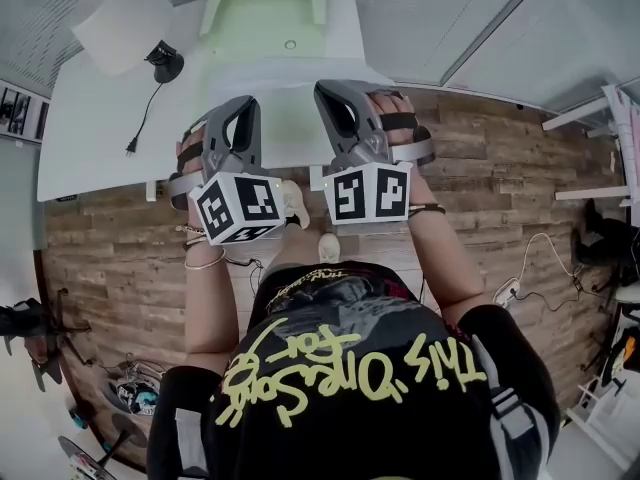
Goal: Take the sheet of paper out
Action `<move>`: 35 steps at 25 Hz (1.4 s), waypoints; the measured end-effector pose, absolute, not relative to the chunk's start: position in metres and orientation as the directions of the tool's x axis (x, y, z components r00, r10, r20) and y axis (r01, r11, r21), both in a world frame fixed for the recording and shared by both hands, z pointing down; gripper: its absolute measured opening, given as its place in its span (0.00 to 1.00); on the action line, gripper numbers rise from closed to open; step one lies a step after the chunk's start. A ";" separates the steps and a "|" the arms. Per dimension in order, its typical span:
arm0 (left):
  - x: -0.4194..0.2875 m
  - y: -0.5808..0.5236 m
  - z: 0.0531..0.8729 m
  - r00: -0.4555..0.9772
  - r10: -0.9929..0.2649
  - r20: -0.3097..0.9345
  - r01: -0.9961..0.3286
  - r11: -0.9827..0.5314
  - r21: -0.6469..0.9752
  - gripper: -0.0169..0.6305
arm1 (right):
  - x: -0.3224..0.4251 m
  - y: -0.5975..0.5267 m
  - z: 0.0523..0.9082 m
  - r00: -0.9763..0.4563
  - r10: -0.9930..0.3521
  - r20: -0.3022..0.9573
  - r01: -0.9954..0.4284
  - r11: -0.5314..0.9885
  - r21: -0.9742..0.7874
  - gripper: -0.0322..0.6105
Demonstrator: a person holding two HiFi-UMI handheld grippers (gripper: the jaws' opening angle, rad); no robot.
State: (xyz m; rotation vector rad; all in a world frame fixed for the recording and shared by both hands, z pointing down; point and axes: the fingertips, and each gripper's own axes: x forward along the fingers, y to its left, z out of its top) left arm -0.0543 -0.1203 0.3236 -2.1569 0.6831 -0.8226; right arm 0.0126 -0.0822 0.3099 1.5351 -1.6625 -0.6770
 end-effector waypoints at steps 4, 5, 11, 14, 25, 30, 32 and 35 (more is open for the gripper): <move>-0.052 -0.122 0.313 0.662 -0.676 0.323 -0.227 -0.592 -0.773 0.04 | 0.015 -0.082 0.299 0.019 -0.988 0.153 -0.575 0.115 0.810 0.07; -0.052 -0.122 0.311 0.663 -0.678 0.319 -0.228 -0.588 -0.776 0.04 | 0.015 -0.082 0.297 0.020 -0.989 0.148 -0.574 0.110 0.811 0.07; -0.050 -0.124 0.303 0.667 -0.683 0.297 -0.234 -0.571 -0.787 0.04 | 0.016 -0.083 0.289 0.022 -0.992 0.125 -0.570 0.090 0.816 0.07; -0.050 -0.124 0.297 0.670 -0.684 0.287 -0.238 -0.565 -0.790 0.04 | 0.015 -0.082 0.283 0.027 -0.993 0.113 -0.561 0.079 0.824 0.07; -0.048 -0.123 0.286 0.673 -0.689 0.268 -0.254 -0.556 -0.791 0.04 | 0.016 -0.078 0.270 0.029 -0.997 0.077 -0.544 0.048 0.837 0.06; -0.049 -0.122 0.283 0.675 -0.690 0.261 -0.256 -0.551 -0.794 0.04 | 0.015 -0.078 0.268 0.037 -0.997 0.070 -0.532 0.039 0.846 0.06; -0.048 -0.120 0.282 0.675 -0.691 0.259 -0.256 -0.548 -0.796 0.04 | 0.016 -0.077 0.266 0.041 -0.997 0.067 -0.528 0.035 0.848 0.06; -0.047 -0.119 0.282 0.676 -0.690 0.258 -0.256 -0.549 -0.796 0.04 | 0.017 -0.075 0.266 0.039 -0.997 0.064 -0.533 0.034 0.845 0.06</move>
